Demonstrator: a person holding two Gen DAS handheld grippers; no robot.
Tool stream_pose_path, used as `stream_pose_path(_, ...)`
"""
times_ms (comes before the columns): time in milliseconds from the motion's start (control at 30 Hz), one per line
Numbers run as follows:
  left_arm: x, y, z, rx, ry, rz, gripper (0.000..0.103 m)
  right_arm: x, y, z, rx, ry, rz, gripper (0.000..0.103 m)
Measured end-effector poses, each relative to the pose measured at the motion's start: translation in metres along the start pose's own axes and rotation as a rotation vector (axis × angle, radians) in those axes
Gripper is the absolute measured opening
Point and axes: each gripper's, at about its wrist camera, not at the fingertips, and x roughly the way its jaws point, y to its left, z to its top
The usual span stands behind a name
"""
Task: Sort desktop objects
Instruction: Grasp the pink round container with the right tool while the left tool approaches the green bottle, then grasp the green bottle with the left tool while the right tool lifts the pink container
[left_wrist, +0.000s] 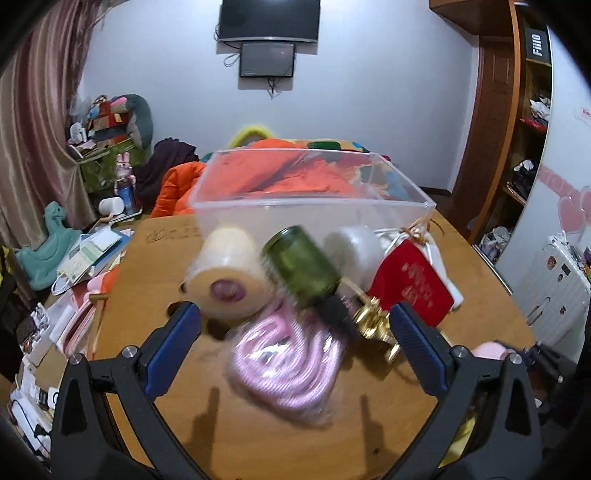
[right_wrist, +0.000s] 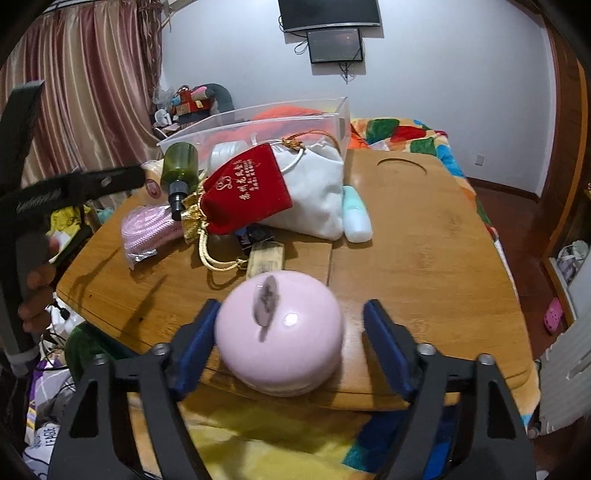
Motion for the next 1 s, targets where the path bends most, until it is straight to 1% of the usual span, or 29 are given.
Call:
stream_pose_path(33, 0.004, -0.003, 0.003, -0.001, 0.007, -0.003, 0.103, 0.001, 0.000, 0.000, 0.004, 0.002, 0.014, 0.063)
stream_pose_path(67, 0.008, -0.004, 0.006, -0.002, 0.012, -0.002, 0.103, 0.001, -0.001, 0.000, 0.004, 0.002, 0.020, 0.062)
stream_pose_path(233, 0.025, -0.010, 0.009, -0.043, 0.029, 0.020, 0.103, -0.001, -0.002, 0.000, -0.009, -0.012, 0.007, 0.061)
stream_pose_path(300, 0.030, -0.008, 0.010, -0.070, 0.037, 0.032, 0.100, -0.001, -0.004, 0.000, -0.004, -0.017, 0.012, 0.061)
stream_pose_path(333, 0.031, -0.007, 0.011, -0.079, 0.041, 0.038, 0.093, -0.001, -0.005, 0.000, -0.001, -0.020, 0.012, 0.061)
stream_pose_path(367, 0.033, -0.006, 0.011, -0.089, 0.046, 0.042, 0.083, -0.002, -0.007, 0.000, 0.001, -0.022, 0.012, 0.061)
stream_pose_path(500, 0.045, 0.002, 0.012, -0.155, 0.095, 0.021, 0.076, -0.001, -0.010, 0.000, 0.010, -0.025, 0.021, 0.061)
stream_pose_path(567, 0.049, 0.004, 0.012, -0.173, 0.107, 0.018, 0.067, -0.001, -0.011, 0.001, 0.014, -0.027, 0.027, 0.061)
stream_pose_path(667, 0.055, 0.005, 0.013, -0.194, 0.118, 0.013, 0.066, -0.001, -0.012, 0.001, 0.013, -0.030, 0.028, 0.061)
stream_pose_path(800, 0.057, 0.004, 0.011, -0.208, 0.111, 0.024, 0.066, 0.000, -0.011, 0.001, 0.004, -0.027, 0.021, 0.061)
stream_pose_path(833, 0.058, 0.005, 0.011, -0.214, 0.107, 0.027, 0.063, 0.000, -0.010, 0.002, 0.000, -0.027, 0.018, 0.061)
stream_pose_path(867, 0.058, 0.006, 0.011, -0.219, 0.104, 0.038, 0.059, 0.000, -0.009, 0.002, -0.006, -0.026, 0.014, 0.061)
stream_pose_path(900, 0.058, 0.005, 0.012, -0.222, 0.102, 0.043, 0.057, 0.000, -0.008, 0.002, -0.009, -0.026, 0.011, 0.061)
stream_pose_path(933, 0.058, 0.007, 0.011, -0.226, 0.099, 0.044, 0.054, 0.000, -0.008, 0.002, -0.010, -0.024, 0.009, 0.061)
stream_pose_path(967, 0.058, 0.007, 0.011, -0.230, 0.096, 0.047, 0.047, 0.000, -0.008, 0.003, -0.008, -0.021, 0.010, 0.061)
stream_pose_path(1000, 0.058, 0.007, 0.010, -0.226, 0.092, 0.051, 0.044, 0.000, -0.009, 0.004, -0.005, -0.017, 0.009, 0.061)
